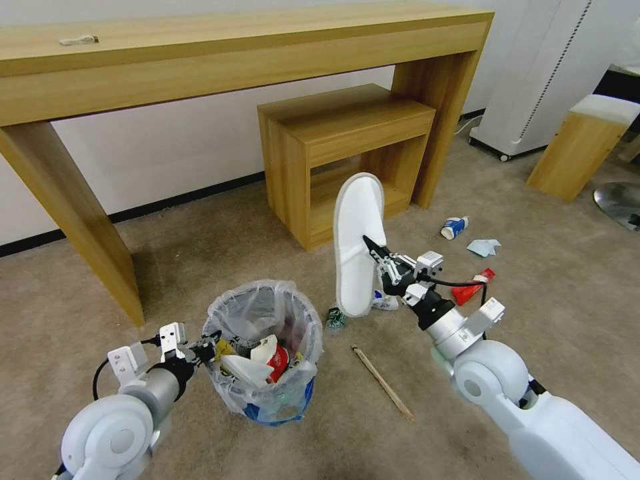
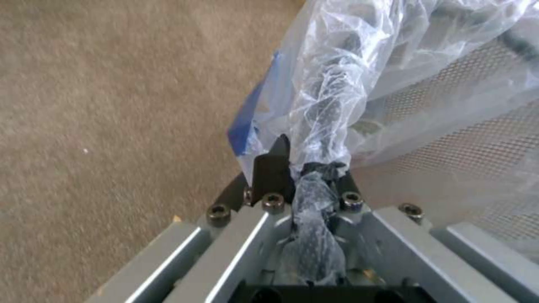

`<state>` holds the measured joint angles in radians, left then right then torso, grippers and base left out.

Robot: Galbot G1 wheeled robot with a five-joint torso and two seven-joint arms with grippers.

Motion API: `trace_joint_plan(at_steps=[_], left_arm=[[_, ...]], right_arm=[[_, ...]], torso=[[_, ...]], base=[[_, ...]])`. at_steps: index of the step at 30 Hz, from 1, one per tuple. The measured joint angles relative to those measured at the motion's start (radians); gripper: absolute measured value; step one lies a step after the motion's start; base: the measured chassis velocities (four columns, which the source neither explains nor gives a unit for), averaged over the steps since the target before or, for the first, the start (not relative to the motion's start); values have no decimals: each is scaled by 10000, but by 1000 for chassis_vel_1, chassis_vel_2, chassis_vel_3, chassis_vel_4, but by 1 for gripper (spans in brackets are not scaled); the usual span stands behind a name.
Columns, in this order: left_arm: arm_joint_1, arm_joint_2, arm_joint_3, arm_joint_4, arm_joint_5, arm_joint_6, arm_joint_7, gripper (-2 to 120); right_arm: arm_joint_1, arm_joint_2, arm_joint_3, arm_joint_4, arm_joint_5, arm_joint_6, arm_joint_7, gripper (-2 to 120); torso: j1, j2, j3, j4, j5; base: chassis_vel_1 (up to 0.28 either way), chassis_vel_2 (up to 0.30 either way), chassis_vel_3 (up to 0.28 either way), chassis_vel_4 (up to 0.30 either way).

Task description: Pick up the trash bin and place the garbage on the floor into it.

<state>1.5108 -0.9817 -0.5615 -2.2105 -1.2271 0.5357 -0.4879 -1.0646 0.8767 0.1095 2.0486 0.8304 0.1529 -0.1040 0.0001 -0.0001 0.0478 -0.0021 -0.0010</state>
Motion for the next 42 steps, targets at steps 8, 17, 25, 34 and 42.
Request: trace_joint_plan(at_steps=[8,17,25,34,42], left_arm=[[-137,391,224,64,-418,73,-68,1],[-195,289,456,-47,-327,53,36,1],[-248,125,588,-43,-139,9,112,1],[-102,-44,471,-243,-73,-17,129,1],[-100,-57,446,-282,-71,-35,129,1]], right_arm=[[910,14,-1136,95,136,129,4,0],[2018,395,-2497,-345,350,290,-32,0],[2947,876,-3740,-748,529,447,-142,0],[3580,1291,-4642,-1280,507,684,-419,0],[3618,1322,-4928,-1626,327,833,-669,0]], torso=[[0,0,0,-1,2],[0,-1,0,-1,2],[0,0,0,0,2],[0,0,-1,0,3],[0,-1,-1,-1,2]], base=[[0,0,0,0],[0,0,0,0],[0,0,0,0],[0,0,0,0],[0,0,0,0]])
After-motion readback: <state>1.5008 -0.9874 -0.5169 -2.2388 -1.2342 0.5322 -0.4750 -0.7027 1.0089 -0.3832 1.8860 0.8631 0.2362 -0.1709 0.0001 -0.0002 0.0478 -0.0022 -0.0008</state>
